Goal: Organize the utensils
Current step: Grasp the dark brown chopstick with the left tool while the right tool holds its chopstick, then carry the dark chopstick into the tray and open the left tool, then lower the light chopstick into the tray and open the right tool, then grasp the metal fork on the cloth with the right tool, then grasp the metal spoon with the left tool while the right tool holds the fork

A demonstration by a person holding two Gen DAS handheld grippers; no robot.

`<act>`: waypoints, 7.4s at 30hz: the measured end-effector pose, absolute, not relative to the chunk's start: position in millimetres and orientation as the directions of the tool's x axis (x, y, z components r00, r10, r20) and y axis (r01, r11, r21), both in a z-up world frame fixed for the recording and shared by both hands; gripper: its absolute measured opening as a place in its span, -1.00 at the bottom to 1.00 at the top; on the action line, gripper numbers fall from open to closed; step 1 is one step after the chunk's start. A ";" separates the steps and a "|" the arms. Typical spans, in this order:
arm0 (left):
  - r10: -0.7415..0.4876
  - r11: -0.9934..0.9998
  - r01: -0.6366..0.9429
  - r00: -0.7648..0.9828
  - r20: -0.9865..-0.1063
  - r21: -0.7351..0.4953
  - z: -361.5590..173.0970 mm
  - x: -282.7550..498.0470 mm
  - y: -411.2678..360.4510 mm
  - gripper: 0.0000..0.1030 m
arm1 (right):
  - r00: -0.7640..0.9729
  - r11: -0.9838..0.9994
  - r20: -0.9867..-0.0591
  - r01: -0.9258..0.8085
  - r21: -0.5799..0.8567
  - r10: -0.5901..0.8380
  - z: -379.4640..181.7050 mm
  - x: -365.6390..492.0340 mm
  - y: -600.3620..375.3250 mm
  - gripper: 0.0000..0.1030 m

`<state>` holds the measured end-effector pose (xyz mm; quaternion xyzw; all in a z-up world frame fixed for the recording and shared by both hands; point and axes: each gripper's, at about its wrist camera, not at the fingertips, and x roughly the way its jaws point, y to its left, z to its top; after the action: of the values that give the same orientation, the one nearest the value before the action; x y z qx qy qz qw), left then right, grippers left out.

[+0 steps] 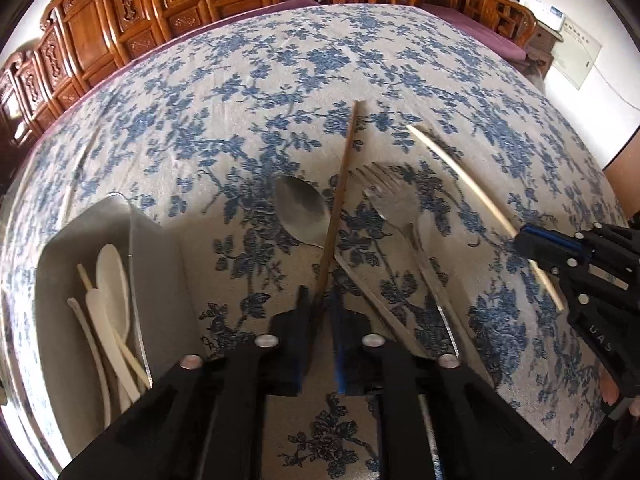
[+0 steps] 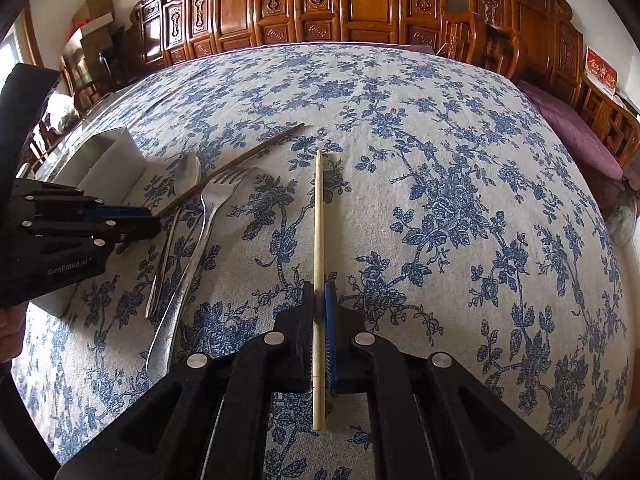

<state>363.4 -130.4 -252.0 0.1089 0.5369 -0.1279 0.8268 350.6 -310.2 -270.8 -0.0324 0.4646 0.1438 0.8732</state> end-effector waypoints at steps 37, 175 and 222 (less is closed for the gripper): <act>-0.151 0.961 0.275 0.583 -0.798 0.019 -162.5 259.2 -49.6 -0.92 | 0.545 0.953 -0.824 -0.303 -0.025 0.152 -270.7 326.8 -282.5 -0.88; -0.174 0.977 0.211 0.656 -0.735 -0.043 -182.1 237.2 10.4 0.74 | 0.550 0.955 -0.809 -0.293 0.047 0.209 -250.7 284.9 -241.1 -0.48; -0.238 0.966 0.226 0.564 -0.791 -0.129 -180.9 329.2 -94.0 0.15 | 0.550 0.949 -0.791 -0.292 0.121 0.270 -273.5 353.6 -302.3 -0.84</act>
<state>329.2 -94.0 -180.9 -0.0067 0.4484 -0.1309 0.8842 353.6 -302.3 -273.5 -0.0120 0.4469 0.1595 0.8802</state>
